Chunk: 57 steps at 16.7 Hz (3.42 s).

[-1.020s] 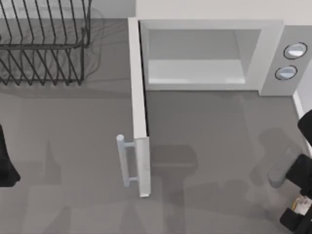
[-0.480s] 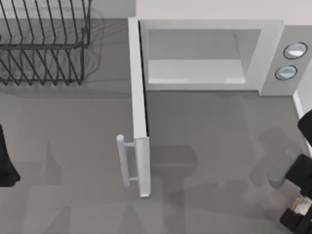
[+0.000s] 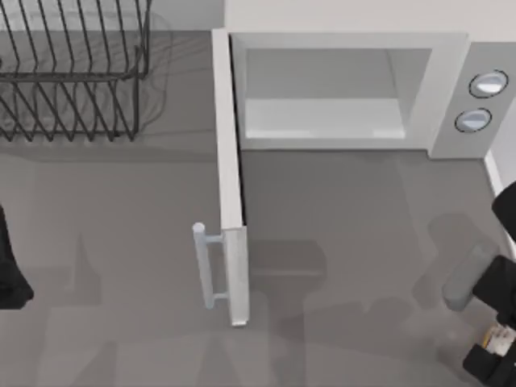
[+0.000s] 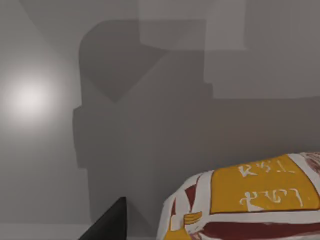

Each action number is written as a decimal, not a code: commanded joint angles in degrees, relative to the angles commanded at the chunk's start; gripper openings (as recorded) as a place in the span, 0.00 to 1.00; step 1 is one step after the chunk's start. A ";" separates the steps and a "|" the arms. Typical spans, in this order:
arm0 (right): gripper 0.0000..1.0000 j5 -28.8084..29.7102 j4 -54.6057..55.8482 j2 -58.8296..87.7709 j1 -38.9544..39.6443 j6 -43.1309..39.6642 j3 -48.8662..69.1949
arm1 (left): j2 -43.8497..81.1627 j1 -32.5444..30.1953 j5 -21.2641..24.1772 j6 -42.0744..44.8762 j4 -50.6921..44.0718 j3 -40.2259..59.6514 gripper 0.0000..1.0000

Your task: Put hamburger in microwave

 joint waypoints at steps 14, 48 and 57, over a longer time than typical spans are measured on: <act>0.00 -0.92 -30.87 -13.53 -0.41 -0.40 18.11 | 0.00 0.00 0.00 0.00 0.00 0.00 1.00; 0.00 34.68 65.20 41.24 17.27 45.32 41.29 | 0.00 0.00 0.00 0.00 0.00 0.00 1.00; 0.00 29.55 60.62 46.21 17.22 45.68 52.53 | 0.00 0.00 0.00 0.00 0.00 0.00 1.00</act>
